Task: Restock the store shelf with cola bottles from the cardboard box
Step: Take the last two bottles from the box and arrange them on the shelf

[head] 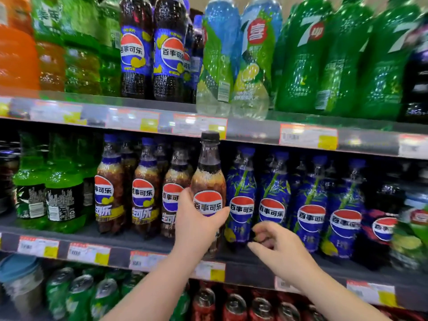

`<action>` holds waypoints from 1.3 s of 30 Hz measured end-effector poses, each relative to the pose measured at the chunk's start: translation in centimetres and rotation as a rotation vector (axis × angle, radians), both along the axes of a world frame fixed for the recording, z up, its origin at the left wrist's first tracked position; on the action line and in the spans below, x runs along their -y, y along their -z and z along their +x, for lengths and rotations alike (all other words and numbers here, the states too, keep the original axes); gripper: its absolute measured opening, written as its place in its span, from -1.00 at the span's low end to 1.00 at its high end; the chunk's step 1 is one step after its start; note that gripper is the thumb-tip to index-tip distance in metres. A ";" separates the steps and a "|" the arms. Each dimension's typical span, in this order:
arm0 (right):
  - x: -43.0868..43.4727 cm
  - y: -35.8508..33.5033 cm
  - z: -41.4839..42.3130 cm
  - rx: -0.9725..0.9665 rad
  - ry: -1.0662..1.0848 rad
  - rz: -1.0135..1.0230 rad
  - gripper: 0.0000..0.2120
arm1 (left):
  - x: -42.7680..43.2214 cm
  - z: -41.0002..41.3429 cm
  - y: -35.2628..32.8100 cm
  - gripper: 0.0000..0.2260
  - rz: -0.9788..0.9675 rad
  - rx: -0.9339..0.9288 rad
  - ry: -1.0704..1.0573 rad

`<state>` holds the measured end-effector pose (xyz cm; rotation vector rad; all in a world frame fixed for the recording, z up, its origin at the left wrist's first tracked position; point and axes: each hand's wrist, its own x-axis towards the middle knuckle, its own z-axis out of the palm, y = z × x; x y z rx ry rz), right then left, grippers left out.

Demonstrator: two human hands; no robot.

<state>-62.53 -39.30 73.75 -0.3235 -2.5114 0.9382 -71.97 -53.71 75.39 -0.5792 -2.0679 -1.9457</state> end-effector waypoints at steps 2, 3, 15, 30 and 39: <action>-0.1 0.0 0.2 0.017 -0.001 0.007 -0.81 | -0.5 -0.3 0.8 -0.38 -0.011 -0.011 -0.008; -0.2 0.2 0.2 0.022 0.002 0.007 -0.80 | -0.7 -0.5 1.3 -0.39 -0.018 -0.004 -0.011; 0.7 1.0 -1.3 0.013 -0.015 0.014 -0.80 | -2.6 -3.4 0.9 -0.47 -0.089 0.044 -0.043; 1.6 1.7 -2.4 0.038 0.005 -0.051 -0.87 | -2.1 -3.8 3.1 -0.27 -0.129 0.021 0.040; 1.8 2.2 -2.9 0.032 -0.030 -0.104 -0.82 | -1.6 -2.5 4.6 -0.33 -0.135 -0.006 -0.013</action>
